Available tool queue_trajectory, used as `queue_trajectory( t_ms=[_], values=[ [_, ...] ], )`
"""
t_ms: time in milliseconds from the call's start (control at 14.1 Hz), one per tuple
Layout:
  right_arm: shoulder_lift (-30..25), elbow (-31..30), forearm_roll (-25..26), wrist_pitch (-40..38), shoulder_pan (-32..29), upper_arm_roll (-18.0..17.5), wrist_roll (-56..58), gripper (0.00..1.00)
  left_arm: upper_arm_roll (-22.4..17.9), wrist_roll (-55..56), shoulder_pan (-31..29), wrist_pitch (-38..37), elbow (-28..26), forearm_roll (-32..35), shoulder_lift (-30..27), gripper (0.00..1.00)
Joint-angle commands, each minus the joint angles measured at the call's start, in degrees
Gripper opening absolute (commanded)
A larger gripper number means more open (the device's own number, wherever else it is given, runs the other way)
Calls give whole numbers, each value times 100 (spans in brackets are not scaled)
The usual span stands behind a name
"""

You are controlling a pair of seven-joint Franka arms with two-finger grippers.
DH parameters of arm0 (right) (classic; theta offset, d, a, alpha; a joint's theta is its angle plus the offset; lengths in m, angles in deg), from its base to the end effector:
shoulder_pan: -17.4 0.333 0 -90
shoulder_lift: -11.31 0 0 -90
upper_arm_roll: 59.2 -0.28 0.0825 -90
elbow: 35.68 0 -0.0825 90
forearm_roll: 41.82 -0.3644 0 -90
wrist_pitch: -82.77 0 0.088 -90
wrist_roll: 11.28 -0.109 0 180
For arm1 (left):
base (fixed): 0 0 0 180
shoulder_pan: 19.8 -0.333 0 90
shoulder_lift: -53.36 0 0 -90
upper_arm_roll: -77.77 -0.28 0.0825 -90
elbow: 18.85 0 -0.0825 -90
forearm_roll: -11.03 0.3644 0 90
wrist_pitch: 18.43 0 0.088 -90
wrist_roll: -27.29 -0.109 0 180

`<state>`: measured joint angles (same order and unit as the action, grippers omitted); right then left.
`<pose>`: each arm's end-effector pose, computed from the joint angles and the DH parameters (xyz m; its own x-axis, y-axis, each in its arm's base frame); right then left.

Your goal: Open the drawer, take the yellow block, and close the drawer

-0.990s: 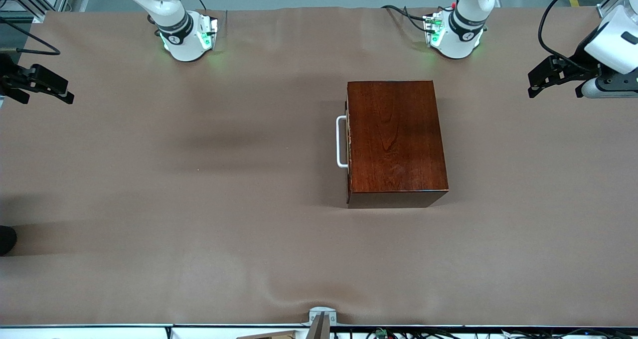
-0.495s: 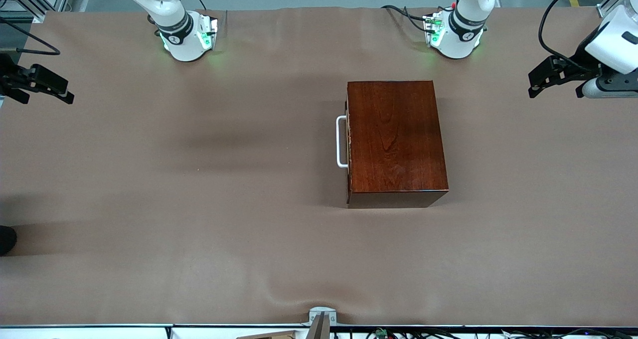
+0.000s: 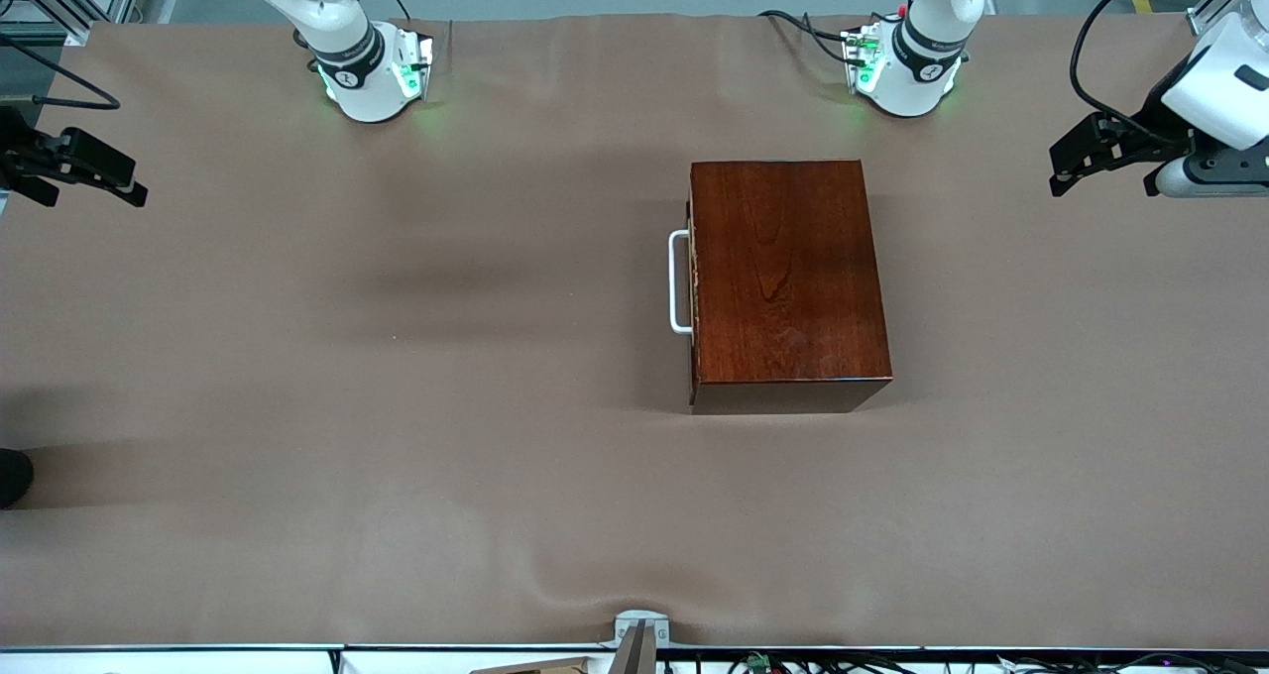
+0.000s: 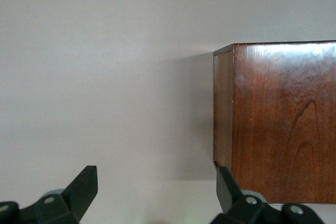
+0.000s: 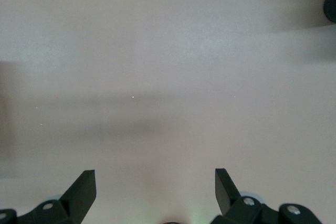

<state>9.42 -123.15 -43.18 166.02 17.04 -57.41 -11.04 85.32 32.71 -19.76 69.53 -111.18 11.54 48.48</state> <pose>0.5134 -0.0167 0.6134 0.9987 -0.0305 -0.0405 -0.0315 -0.9992 -0.0249 0.5032 -0.0689 0.6090 0.9993 -0.0372 0.0100 -0.0370 -0.9991 -0.0192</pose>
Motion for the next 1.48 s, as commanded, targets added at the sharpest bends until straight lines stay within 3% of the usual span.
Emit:
queue_trajectory(
  t_ms=[0, 283, 636, 1131, 1414],
  values=[
    [30, 116, -84, -80, -139, -73, -50, 100, 62, -58, 31, -120, 163, -7, 84, 100],
    [30, 125, -84, -80, -139, -73, -50, 100, 509, -14, 146, -112, 382, -7, 451, 100],
    [30, 116, -75, -72, -139, -73, -50, 100, 1151, 1285, 435, -112, 883, -24, 1128, 100],
    [30, 125, -57, -72, -139, -73, -50, 100, 1143, 2665, 1691, 125, 1542, 204, 2156, 100],
    [30, 125, -48, -72, -139, -73, -41, 100, 1056, 3184, 2289, 713, 1630, 231, 2675, 100]
  ],
)
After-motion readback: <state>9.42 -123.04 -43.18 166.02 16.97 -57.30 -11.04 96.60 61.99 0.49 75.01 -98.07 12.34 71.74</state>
